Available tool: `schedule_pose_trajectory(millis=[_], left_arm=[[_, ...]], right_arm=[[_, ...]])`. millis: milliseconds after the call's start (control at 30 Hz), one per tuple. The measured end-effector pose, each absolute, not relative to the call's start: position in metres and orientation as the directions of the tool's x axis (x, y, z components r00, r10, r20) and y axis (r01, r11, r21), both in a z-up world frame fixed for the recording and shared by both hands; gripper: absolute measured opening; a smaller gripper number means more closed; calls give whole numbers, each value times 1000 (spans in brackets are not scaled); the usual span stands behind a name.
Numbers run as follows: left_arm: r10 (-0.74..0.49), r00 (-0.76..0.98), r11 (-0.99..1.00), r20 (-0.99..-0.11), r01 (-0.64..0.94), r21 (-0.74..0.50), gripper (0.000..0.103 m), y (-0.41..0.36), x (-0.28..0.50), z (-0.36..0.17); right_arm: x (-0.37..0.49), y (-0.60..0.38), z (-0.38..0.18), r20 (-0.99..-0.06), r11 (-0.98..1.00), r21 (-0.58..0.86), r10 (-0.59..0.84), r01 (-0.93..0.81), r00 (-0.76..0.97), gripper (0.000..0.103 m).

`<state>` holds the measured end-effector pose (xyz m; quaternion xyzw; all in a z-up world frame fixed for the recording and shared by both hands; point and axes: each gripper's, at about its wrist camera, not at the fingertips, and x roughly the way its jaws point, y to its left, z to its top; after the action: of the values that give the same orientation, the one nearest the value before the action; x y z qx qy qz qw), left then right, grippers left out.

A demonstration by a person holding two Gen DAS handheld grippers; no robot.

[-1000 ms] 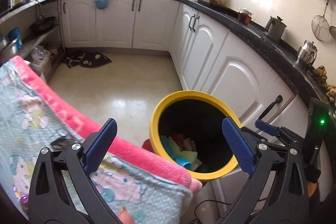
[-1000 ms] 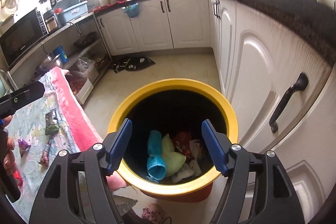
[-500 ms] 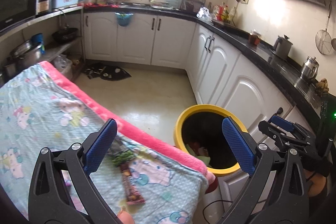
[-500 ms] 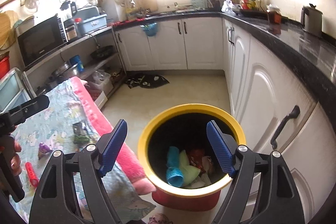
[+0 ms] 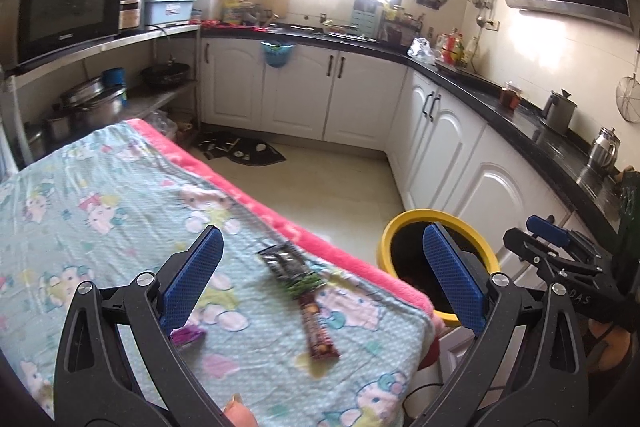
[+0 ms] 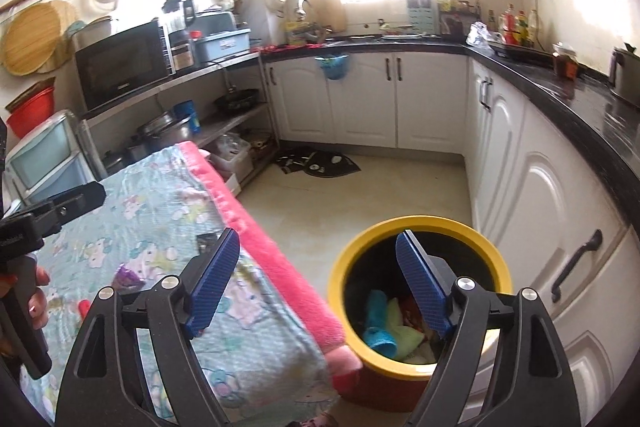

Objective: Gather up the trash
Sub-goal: 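Move both open tools back over the remaining trash on the bed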

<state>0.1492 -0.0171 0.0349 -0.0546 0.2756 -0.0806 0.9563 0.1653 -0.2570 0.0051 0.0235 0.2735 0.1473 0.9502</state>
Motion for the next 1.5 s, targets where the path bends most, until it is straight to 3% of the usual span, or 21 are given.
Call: schedule_pose_trajectory(millis=[933, 1500], left_arm=[[-28, 817, 998, -576, -13, -66, 92, 54, 89, -2], [15, 733, 979, -680, -147, -137, 92, 85, 68, -51]], right_arm=[[152, -152, 2, -544, 871, 79, 446, -486, 711, 81], [170, -118, -56, -668, 851, 66, 425, -520, 610, 81]])
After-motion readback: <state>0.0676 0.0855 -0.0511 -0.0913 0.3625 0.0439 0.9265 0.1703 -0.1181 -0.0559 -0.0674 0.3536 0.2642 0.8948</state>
